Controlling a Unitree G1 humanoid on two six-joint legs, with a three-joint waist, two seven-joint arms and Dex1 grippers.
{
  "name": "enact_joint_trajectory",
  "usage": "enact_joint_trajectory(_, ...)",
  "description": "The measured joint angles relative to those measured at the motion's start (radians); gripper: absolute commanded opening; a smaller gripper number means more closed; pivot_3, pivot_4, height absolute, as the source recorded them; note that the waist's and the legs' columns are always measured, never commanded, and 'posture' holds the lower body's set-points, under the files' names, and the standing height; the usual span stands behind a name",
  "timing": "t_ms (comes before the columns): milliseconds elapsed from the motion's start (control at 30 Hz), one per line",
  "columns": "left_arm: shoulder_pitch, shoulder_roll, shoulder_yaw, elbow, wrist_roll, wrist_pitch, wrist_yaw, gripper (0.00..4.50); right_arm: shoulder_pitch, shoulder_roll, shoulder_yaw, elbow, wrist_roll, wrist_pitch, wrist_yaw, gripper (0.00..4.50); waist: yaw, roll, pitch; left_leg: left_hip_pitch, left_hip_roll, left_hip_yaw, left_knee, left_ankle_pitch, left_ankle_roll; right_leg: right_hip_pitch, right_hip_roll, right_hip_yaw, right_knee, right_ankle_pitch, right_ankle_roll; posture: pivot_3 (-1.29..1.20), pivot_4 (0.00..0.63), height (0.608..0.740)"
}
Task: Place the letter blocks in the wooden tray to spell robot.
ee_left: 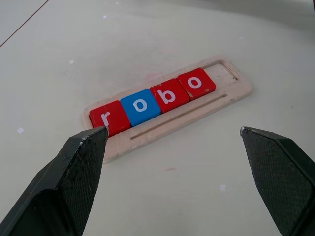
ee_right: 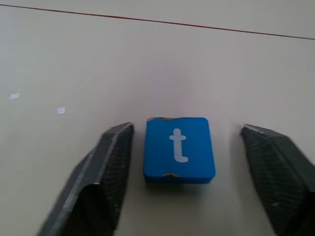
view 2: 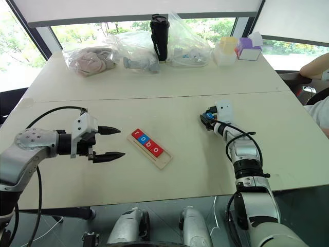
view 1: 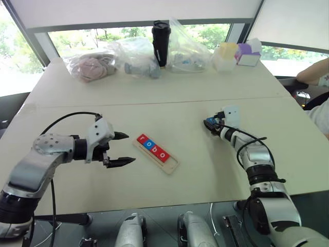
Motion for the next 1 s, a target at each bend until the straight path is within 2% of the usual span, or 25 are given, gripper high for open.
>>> enact_joint_trajectory(67,0.000,0.000,0.000,0.000,0.002,0.000,0.001,4.50,0.000,0.009,0.009,-0.007,-0.003,-0.001,-0.005,1.23,0.000,0.000,0.000,0.000,0.000,0.000,0.000,0.000,0.000,0.000,0.000,0.000,0.000,0.000,0.000,0.00,0.150,0.740)
enact_joint_trajectory(200,0.002,0.000,0.000,0.000,0.002,0.000,0.002,4.50,0.011,0.018,0.009,-0.025,-0.003,0.000,-0.022,1.26,0.000,0.000,0.000,0.000,0.000,0.000,0.001,0.000,0.000,0.001,0.000,0.000,0.000,0.000,0.000,0.00,0.150,0.740)
enact_joint_trajectory(333,0.005,-0.001,-0.001,-0.001,0.002,0.000,0.004,4.50,0.079,0.017,0.004,-0.154,0.007,0.058,-0.036,1.26,0.003,0.000,0.000,0.000,0.000,0.000,0.000,0.000,0.000,0.000,0.000,0.000,0.000,0.000,0.000,0.00,0.150,0.740)
enact_joint_trajectory(533,0.013,-0.005,-0.002,0.000,0.002,0.000,0.003,4.50,0.267,0.015,-0.089,-0.694,0.101,0.366,-0.112,1.26,0.006,0.000,0.000,-0.002,0.000,-0.002,0.000,0.000,0.000,-0.001,0.000,0.000,0.000,0.000,0.000,0.00,0.150,0.740)
enact_joint_trajectory(633,0.010,-0.012,-0.004,0.001,0.002,-0.001,0.002,4.50,0.369,0.085,-0.134,-0.971,0.154,0.567,-0.202,1.26,0.006,0.000,0.000,-0.001,0.001,-0.002,0.000,0.000,0.000,-0.001,0.000,-0.001,0.000,-0.002,-0.003,0.00,0.150,0.740)
enact_joint_trajectory(733,-0.010,-0.018,-0.014,0.002,0.002,-0.001,-0.003,4.50,0.445,0.186,-0.143,-1.129,0.171,0.725,-0.296,1.26,0.004,0.001,0.000,-0.001,0.001,-0.003,0.000,0.000,0.000,-0.001,0.000,0.000,0.000,-0.001,-0.004,0.00,0.150,0.740)
enact_joint_trajectory(1000,-0.030,-0.019,-0.034,0.035,0.007,-0.016,-0.026,4.50,0.497,0.324,-0.092,-1.265,0.158,0.894,-0.435,1.26,0.003,0.001,0.000,-0.003,0.001,-0.003,0.000,0.000,0.000,-0.004,0.000,0.000,-0.001,-0.001,-0.004,0.00,0.150,0.740)
